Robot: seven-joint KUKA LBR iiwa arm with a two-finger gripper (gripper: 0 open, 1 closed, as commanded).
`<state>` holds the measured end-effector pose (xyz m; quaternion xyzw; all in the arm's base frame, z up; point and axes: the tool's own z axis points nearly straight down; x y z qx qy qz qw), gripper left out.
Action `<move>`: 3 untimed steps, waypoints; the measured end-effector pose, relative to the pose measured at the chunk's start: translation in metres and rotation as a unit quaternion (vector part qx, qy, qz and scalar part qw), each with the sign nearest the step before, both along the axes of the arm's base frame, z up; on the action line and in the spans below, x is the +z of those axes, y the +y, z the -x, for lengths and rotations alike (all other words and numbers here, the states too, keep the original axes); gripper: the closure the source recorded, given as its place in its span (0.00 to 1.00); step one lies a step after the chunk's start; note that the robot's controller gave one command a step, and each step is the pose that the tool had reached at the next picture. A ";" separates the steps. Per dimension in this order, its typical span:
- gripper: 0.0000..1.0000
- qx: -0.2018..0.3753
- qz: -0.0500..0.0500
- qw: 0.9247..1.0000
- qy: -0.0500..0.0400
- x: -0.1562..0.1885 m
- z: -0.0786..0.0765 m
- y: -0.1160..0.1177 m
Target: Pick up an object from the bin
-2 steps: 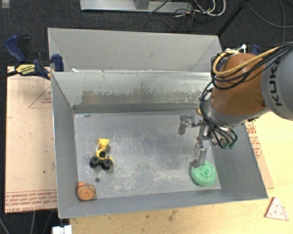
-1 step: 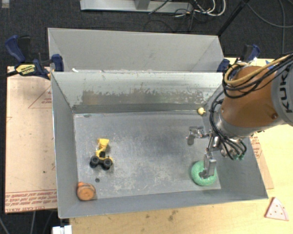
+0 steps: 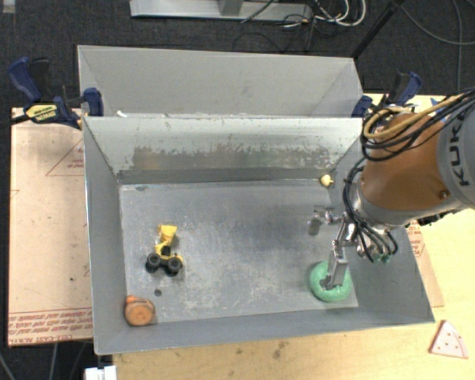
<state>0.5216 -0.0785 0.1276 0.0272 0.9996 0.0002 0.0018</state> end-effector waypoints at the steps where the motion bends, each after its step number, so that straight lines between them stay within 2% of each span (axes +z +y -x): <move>1: 0.00 0.143 0.000 0.990 0.001 -0.032 0.012 -0.021; 2: 1.00 0.106 0.000 0.994 0.001 -0.058 0.012 -0.049; 3: 1.00 0.106 0.000 0.994 0.001 -0.058 0.012 -0.049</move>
Offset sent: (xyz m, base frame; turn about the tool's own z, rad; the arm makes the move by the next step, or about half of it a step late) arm -0.0123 -0.0498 -0.0576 -0.2116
